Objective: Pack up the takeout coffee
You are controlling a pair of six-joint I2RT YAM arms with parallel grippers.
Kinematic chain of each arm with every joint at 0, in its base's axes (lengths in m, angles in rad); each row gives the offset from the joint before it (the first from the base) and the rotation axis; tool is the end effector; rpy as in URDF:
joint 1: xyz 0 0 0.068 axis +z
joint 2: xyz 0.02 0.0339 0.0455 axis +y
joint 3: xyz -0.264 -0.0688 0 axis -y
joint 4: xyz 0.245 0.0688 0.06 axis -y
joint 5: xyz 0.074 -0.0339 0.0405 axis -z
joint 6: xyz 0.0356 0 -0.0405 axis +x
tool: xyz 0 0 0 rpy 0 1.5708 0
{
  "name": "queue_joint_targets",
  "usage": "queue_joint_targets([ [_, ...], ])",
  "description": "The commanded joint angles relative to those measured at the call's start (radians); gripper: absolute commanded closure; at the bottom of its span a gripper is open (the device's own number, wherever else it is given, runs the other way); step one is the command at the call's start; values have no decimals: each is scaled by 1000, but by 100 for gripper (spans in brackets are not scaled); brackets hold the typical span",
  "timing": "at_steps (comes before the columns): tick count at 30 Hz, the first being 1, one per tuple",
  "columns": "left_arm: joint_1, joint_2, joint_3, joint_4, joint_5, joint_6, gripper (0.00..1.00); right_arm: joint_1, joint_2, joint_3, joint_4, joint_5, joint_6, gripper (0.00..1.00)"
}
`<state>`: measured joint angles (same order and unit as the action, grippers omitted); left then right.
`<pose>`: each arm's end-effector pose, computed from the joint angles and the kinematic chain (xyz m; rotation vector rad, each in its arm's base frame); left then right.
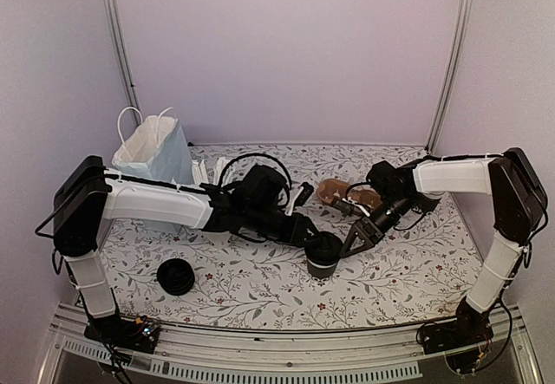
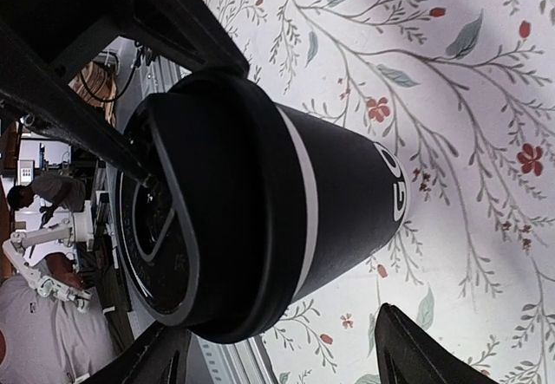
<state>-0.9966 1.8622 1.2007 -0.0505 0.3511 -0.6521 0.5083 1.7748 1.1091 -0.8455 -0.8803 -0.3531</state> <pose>0.2110 -0.3487 0.1930 0.6424 2.4818 -1.1667 0.2566 0.1744 0.1714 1.2176 -2.5548 -1.3353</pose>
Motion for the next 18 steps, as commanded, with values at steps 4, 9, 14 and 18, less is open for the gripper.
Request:
queue_joint_targets([
  [4,-7,-4,-66,-176,-110,6,57,-97,96,74,231,508,30,27],
  [9,-7,-22,-67,-149,-100,-10,56,-97,91,109,206,396,28,26],
  [14,-7,-12,-63,-131,-102,-33,56,-89,-41,44,166,210,-39,18],
  [18,-7,-1,-53,-134,-104,-43,56,-28,-133,7,98,156,-86,14],
])
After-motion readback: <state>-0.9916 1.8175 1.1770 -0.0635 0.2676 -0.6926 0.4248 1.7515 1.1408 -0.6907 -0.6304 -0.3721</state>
